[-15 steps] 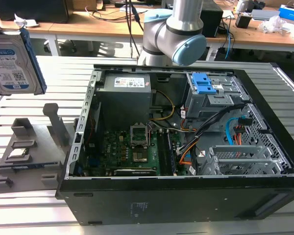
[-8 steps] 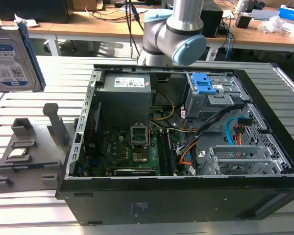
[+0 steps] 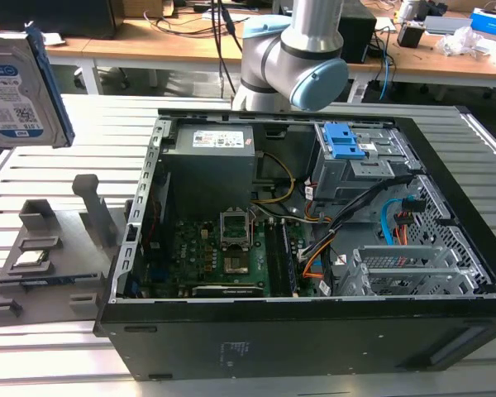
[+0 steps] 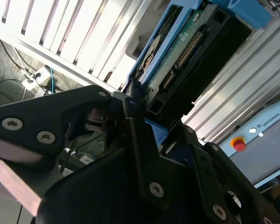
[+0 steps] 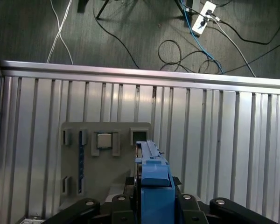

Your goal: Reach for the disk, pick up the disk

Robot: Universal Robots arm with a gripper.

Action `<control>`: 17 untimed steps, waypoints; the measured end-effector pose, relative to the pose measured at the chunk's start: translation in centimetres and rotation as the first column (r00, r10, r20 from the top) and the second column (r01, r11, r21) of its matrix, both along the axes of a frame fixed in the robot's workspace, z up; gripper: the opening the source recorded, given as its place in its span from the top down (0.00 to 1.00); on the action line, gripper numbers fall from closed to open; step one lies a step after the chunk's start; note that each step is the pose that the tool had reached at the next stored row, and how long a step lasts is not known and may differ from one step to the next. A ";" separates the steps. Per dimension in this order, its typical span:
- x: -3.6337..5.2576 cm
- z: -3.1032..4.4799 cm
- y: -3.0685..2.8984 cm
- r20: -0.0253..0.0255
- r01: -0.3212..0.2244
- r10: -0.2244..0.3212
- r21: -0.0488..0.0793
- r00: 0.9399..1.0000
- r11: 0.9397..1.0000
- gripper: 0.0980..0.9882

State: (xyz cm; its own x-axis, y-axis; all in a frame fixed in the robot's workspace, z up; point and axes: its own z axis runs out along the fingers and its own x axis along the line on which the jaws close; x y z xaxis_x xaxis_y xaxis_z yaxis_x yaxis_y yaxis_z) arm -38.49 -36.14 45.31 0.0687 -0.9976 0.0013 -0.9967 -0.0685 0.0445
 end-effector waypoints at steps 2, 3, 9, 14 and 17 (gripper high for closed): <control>0.02 0.34 0.01 0.000 0.000 0.000 0.000 1.000 1.000 0.70; 0.02 0.66 0.03 0.000 0.000 0.000 0.000 1.000 1.000 0.70; 0.04 2.45 0.10 -0.001 0.000 0.000 0.000 1.000 1.000 0.70; 0.05 3.68 0.16 -0.001 0.000 0.000 0.000 1.000 1.000 0.70; 0.06 4.86 0.20 -0.002 0.000 0.000 0.000 1.000 1.000 0.70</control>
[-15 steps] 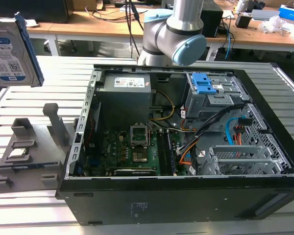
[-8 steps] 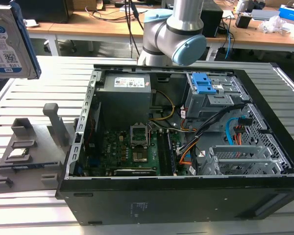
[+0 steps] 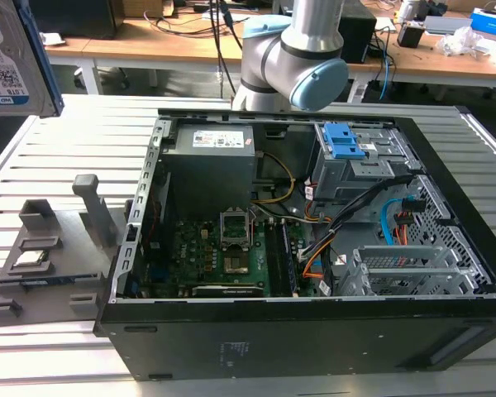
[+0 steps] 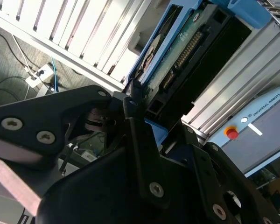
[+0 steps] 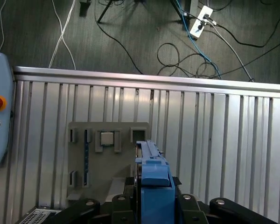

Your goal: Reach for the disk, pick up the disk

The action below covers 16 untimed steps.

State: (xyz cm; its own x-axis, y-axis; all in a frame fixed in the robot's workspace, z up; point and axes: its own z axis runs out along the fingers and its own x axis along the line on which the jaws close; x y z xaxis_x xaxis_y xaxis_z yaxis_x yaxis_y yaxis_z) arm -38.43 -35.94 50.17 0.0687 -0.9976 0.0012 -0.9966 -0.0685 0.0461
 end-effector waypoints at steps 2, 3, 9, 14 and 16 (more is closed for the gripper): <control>0.00 0.04 0.00 0.000 0.000 0.000 0.000 1.000 1.000 0.70; 0.00 0.04 0.00 0.000 0.000 0.000 0.000 1.000 1.000 0.70; 0.28 0.05 0.01 0.000 0.000 0.000 0.000 1.000 1.000 0.70; 1.81 0.05 0.04 0.000 0.000 0.000 0.000 1.000 1.000 0.70; 2.67 0.04 0.07 0.000 0.000 0.000 0.000 1.000 1.000 0.70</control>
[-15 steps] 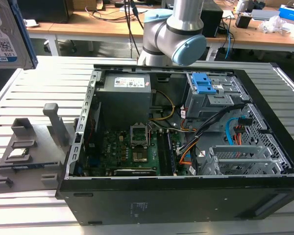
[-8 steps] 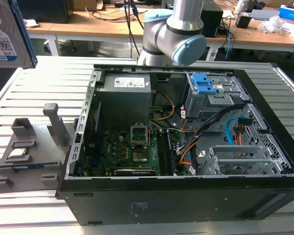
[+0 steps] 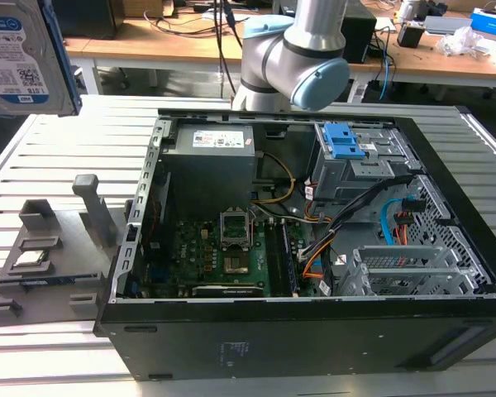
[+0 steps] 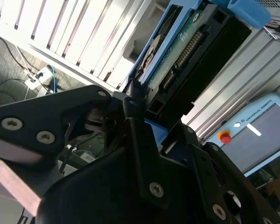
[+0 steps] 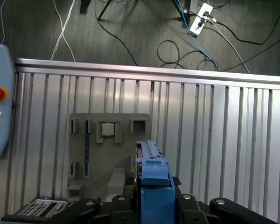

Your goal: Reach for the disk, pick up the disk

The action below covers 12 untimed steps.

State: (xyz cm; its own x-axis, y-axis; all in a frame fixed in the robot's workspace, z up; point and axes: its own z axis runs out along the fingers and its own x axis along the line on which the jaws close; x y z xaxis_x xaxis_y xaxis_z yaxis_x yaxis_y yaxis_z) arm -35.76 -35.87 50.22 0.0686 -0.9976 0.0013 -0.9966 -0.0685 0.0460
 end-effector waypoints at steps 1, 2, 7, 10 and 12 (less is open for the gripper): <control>0.31 0.00 0.01 0.000 0.000 0.000 0.000 1.000 1.000 0.70; 0.70 0.01 0.02 0.000 0.000 0.000 0.000 1.000 1.000 0.70; 2.33 0.00 0.05 0.000 0.000 0.000 0.000 1.000 1.000 0.70; 3.34 0.00 0.08 0.000 0.000 0.000 0.000 1.000 1.000 0.70; 3.94 0.00 0.10 0.000 0.000 0.000 0.000 1.000 1.000 0.70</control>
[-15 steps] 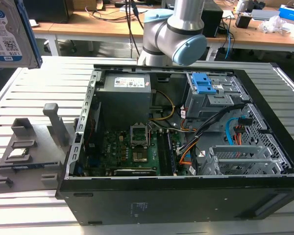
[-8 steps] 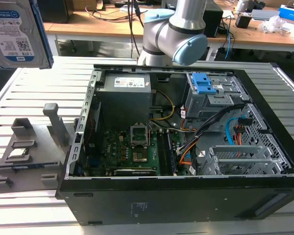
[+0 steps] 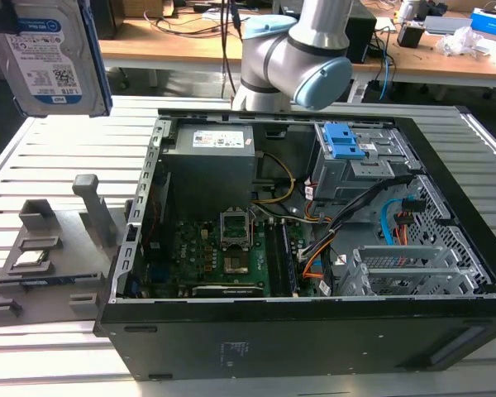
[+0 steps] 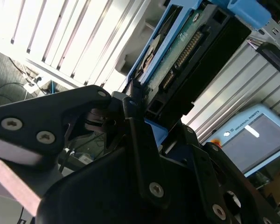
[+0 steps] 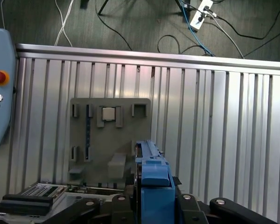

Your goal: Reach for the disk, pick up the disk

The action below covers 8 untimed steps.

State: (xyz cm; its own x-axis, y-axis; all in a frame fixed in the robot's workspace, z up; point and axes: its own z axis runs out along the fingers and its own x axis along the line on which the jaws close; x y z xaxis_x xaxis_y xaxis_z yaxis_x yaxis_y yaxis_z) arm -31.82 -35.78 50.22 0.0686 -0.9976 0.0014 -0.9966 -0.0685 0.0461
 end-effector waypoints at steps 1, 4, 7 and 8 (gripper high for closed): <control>0.30 -0.01 0.01 0.000 0.000 0.000 0.000 1.000 1.000 0.70; 1.33 0.00 0.04 0.000 0.000 0.000 0.000 1.000 1.000 0.70; 3.06 0.00 0.12 0.000 0.000 0.000 0.000 1.000 1.000 0.70; 3.60 0.00 0.14 0.000 0.000 0.000 0.000 1.000 1.000 0.70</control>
State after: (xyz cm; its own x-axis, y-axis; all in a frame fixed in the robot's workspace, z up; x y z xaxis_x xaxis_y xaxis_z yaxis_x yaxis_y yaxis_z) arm -28.22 -35.64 50.22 0.0687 -0.9976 0.0014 -0.9966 -0.0686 0.0461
